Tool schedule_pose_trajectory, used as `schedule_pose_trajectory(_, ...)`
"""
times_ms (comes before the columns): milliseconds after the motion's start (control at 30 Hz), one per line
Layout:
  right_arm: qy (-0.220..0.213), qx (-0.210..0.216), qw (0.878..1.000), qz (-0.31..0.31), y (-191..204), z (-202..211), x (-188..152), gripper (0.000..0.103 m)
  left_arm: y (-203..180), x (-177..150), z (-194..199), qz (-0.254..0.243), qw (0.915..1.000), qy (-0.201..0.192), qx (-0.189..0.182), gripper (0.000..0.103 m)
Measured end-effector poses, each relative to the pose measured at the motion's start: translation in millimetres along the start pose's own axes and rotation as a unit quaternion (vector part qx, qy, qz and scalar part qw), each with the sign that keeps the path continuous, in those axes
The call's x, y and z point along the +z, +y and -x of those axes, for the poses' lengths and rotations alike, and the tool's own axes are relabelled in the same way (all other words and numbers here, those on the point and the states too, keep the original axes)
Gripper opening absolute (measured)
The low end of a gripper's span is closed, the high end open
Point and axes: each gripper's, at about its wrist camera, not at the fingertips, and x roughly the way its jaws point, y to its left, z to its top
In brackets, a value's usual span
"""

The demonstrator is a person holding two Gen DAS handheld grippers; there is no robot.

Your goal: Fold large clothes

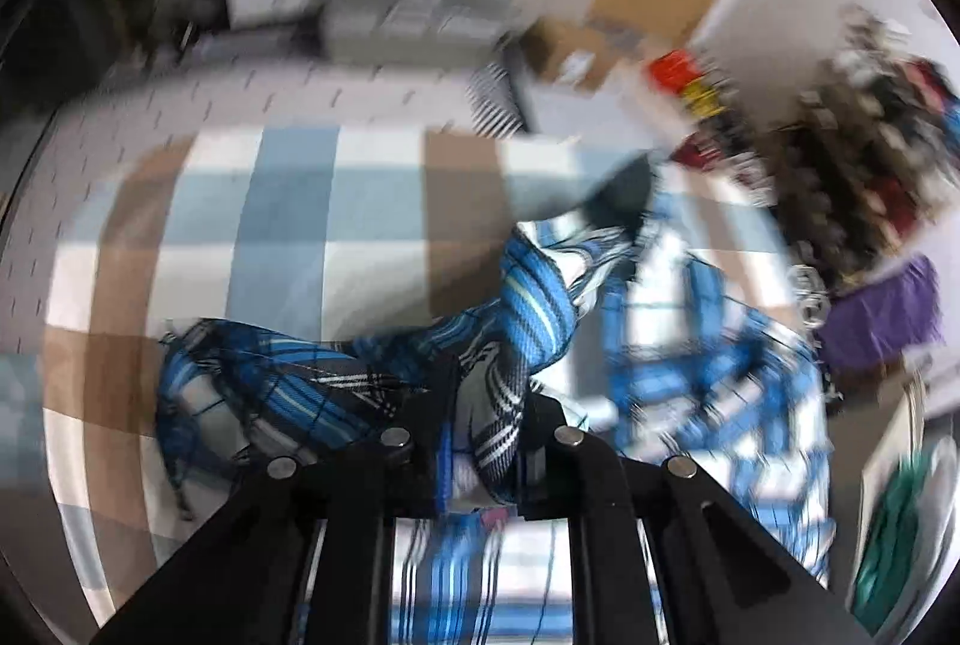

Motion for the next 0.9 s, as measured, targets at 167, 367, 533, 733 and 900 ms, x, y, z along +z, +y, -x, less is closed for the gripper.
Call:
schedule_pose_trajectory(167, 0.016, -0.015, 1.000, -0.001, -1.8, -9.9, -0.1, 0.093, 3.7, -52.2, 40.8, -0.047, 0.9967, -0.043, -0.051, 0.009)
schedule_pose_trajectory(367, -0.034, -0.046, 0.993, 0.101, 45.6, 9.9, 54.0, 0.094, -3.9, -90.9, 28.1, -0.110, 0.9913, -0.037, -0.062, 0.009)
schedule_pose_trajectory(533, -0.024, -0.080, 0.975, 0.207, 105.8, -43.1, 145.3, 0.097, -18.7, -99.0, 20.4, -0.133, 0.9885, -0.030, -0.065, 0.009)
schedule_pose_trajectory(733, 0.085, -0.155, 0.925, 0.336, 146.8, -202.7, 218.0, 0.098, -2.7, -108.6, 13.8, -0.066, 0.9934, -0.021, -0.091, 0.009)
schedule_pose_trajectory(900, 0.227, -0.224, 0.867, 0.382, 134.1, -335.6, 219.1, 0.059, 10.3, -110.5, 14.3, -0.032, 0.9908, -0.028, -0.128, 0.009)
